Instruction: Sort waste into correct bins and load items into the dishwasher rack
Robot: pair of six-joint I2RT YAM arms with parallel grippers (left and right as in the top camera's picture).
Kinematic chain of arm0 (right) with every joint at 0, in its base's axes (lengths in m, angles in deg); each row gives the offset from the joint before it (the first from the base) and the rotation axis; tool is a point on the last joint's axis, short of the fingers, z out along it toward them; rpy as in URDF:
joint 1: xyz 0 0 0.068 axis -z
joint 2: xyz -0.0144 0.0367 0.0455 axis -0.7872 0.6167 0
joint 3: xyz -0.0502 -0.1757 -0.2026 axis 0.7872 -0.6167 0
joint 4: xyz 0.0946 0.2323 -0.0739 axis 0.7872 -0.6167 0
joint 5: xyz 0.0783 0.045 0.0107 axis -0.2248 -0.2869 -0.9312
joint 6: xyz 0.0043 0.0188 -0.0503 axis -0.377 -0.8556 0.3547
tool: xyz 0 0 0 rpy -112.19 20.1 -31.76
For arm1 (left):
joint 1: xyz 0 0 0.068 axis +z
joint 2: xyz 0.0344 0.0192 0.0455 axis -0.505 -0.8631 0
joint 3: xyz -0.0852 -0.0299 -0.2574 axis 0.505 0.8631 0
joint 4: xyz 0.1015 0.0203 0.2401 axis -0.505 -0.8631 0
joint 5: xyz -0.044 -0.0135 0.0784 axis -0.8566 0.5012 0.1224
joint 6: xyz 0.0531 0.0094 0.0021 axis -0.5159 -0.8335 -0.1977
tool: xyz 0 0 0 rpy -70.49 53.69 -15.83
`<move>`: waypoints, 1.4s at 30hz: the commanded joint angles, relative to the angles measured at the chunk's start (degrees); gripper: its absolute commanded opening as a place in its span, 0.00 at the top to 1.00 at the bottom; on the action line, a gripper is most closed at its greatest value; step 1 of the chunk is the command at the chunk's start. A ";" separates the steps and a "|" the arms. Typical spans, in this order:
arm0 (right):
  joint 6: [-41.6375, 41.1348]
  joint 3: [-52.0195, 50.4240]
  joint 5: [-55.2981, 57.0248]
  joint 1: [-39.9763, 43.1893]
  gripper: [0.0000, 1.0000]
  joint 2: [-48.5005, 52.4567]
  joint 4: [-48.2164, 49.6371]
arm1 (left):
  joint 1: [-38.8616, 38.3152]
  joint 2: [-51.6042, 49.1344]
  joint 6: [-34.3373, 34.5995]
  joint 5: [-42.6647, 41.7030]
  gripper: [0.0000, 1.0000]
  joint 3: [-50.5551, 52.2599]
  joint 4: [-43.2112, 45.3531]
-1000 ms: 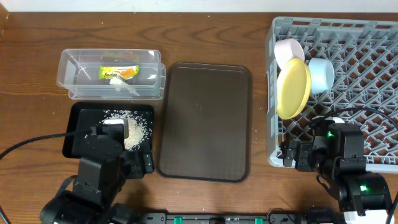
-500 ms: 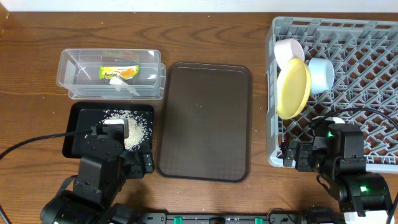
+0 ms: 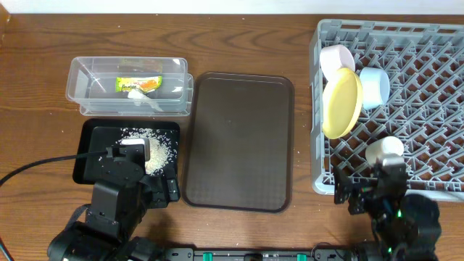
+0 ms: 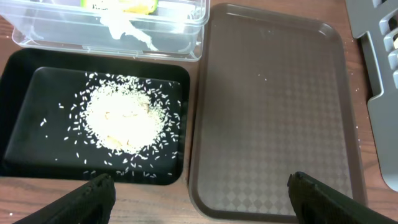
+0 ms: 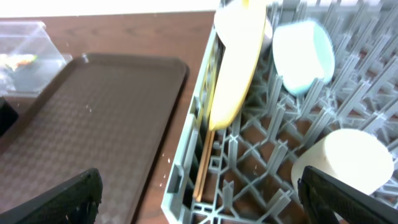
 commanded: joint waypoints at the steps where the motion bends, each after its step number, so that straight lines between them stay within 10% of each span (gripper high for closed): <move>1: 2.89 -3.32 1.84 0.26 0.01 -6.40 1.55 | -0.24 0.04 0.50 0.87 0.09 0.33 0.09; 19: 2.86 -28.50 3.32 0.26 0.01 -11.98 44.68 | -0.24 0.04 0.50 0.87 0.09 0.33 0.09; 42: 2.86 -28.96 4.11 0.26 0.01 -11.96 38.25 | -0.24 0.04 0.50 0.87 0.08 0.33 0.09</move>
